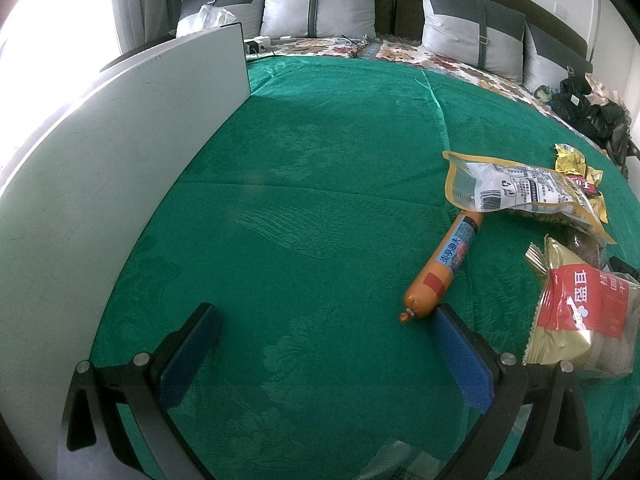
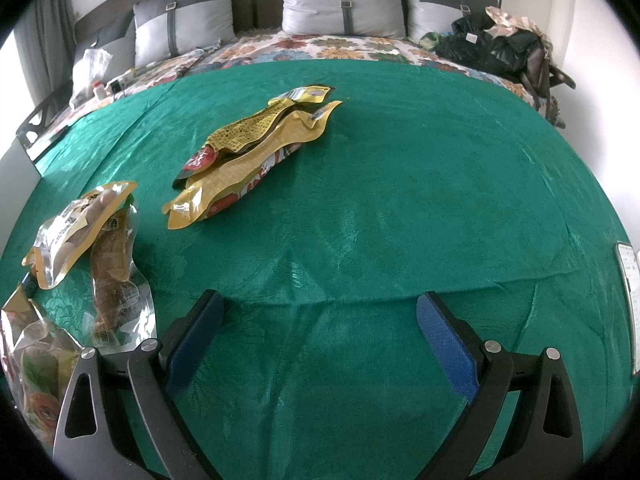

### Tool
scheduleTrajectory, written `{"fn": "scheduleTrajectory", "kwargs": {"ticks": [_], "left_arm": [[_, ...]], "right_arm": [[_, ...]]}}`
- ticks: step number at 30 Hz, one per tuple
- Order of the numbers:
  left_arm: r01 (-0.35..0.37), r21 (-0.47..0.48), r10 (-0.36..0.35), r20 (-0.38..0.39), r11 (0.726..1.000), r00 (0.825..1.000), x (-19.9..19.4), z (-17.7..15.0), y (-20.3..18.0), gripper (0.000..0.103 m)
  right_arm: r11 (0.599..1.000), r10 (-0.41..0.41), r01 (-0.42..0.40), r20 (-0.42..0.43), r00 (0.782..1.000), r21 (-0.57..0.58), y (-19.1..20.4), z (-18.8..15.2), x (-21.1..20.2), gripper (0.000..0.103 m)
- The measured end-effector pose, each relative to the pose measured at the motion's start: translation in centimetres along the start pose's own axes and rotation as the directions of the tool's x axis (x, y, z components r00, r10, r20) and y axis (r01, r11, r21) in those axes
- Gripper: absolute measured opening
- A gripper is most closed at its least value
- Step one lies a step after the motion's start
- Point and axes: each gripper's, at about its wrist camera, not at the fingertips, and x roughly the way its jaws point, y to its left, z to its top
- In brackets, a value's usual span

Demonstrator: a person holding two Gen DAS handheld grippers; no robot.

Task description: Organize snacks

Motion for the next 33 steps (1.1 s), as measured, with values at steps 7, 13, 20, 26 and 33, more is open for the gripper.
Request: {"fn": "scheduleTrajectory", "kwargs": {"ticks": [7, 13, 20, 26, 33], "left_arm": [[-0.001, 0.000, 0.001, 0.001, 1.000, 1.000, 0.02, 0.00, 0.00, 0.103], [-0.001, 0.000, 0.001, 0.002, 1.000, 1.000, 0.04, -0.01, 0.00, 0.103], [-0.003, 0.000, 0.003, 0.004, 1.000, 1.000, 0.07, -0.02, 0.01, 0.103], [-0.004, 0.001, 0.004, 0.003, 1.000, 1.000, 0.10, -0.06, 0.02, 0.103], [-0.005, 0.000, 0.005, 0.007, 1.000, 1.000, 0.11, -0.03, 0.03, 0.103]], "right_arm": [[1.000, 0.000, 0.000, 0.000, 1.000, 0.000, -0.05, 0.10, 0.04, 0.099], [1.000, 0.000, 0.000, -0.001, 1.000, 0.000, -0.03, 0.10, 0.03, 0.099], [1.000, -0.001, 0.001, -0.001, 1.000, 0.000, 0.04, 0.06, -0.01, 0.099], [1.000, -0.001, 0.001, -0.001, 1.000, 0.000, 0.00, 0.10, 0.01, 0.099], [1.000, -0.001, 0.001, -0.001, 1.000, 0.000, 0.06, 0.04, -0.03, 0.099]]}}
